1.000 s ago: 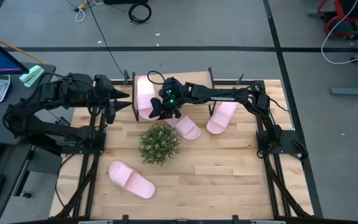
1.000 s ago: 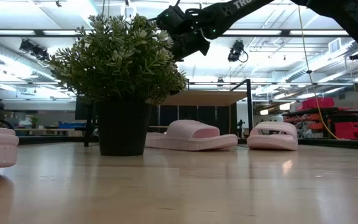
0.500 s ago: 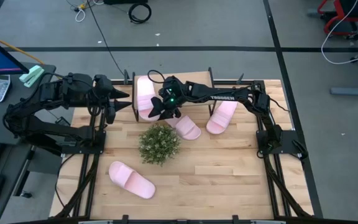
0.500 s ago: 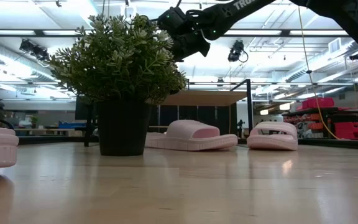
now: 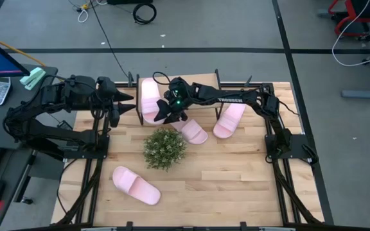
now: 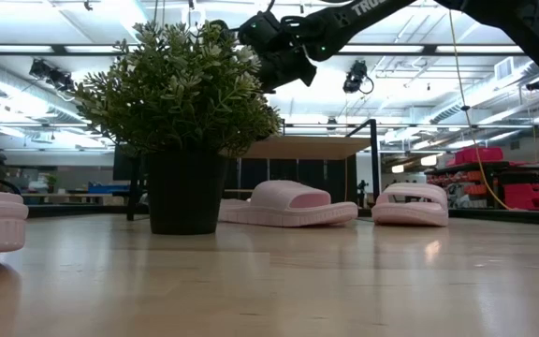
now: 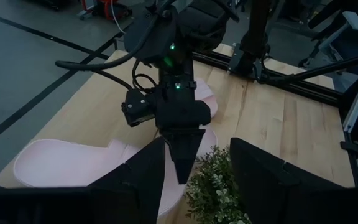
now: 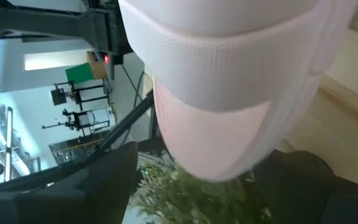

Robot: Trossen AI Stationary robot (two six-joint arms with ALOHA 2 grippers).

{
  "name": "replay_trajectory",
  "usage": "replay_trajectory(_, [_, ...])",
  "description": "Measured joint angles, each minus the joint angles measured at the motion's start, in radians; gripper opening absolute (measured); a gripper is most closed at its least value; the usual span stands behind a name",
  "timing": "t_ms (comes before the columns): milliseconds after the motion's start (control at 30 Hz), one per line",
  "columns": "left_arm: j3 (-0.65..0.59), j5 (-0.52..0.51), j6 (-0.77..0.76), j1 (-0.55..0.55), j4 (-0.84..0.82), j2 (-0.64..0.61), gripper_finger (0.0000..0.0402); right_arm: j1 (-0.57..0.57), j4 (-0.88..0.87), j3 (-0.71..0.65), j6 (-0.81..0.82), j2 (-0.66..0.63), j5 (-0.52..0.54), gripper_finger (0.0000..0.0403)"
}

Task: Pick and place slides into the shelf
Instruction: Put the pink slide on the shelf

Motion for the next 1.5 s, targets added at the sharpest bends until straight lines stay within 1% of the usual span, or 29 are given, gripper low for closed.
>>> replay_trajectory(133, [0.0,-0.001,0.0,0.0,0.0,0.0,0.0188,0.0,-0.024,0.0,-0.018,0.0,-0.004,0.0314])
replay_trajectory(467, [0.0,-0.001,-0.008,0.0,0.0,0.0,0.0181,-0.028,-0.048,0.0,-0.046,0.0,-0.057,0.0314])
replay_trajectory(567, [0.0,-0.008,-0.014,0.0,-0.001,0.0,0.0185,-0.031,-0.111,0.0,-0.095,-0.009,-0.055,0.0314])
replay_trajectory(667, [0.0,-0.011,-0.022,0.0,-0.005,0.0,0.0189,-0.031,-0.146,0.0,-0.105,-0.019,-0.054,0.0314])
replay_trajectory(933, [0.0,-0.038,-0.026,0.0,-0.01,0.0,0.0193,-0.032,-0.158,0.001,-0.129,-0.061,-0.017,0.0314])
replay_trajectory(1067, [0.0,-0.05,-0.027,0.0,-0.014,0.0,0.0194,-0.032,-0.222,0.001,-0.175,-0.105,-0.005,0.0314])
replay_trajectory(1167, [0.0,-0.054,-0.027,0.0,-0.016,0.0,0.0192,-0.032,-0.325,0.001,-0.236,-0.155,0.04,0.0314])
replay_trajectory(1367, [0.0,-0.077,-0.05,0.0,-0.016,0.0,0.0189,-0.034,-0.616,-0.006,-0.382,-0.28,0.217,0.0314])
replay_trajectory(1433, [0.0,-0.081,-0.054,0.0,-0.016,0.0,0.019,-0.026,-0.654,-0.034,-0.407,-0.336,0.262,0.0314])
replay_trajectory(1500, [0.0,-0.082,-0.059,0.0,-0.015,0.007,0.0192,-0.013,-0.656,-0.092,-0.408,-0.405,0.296,0.0314])
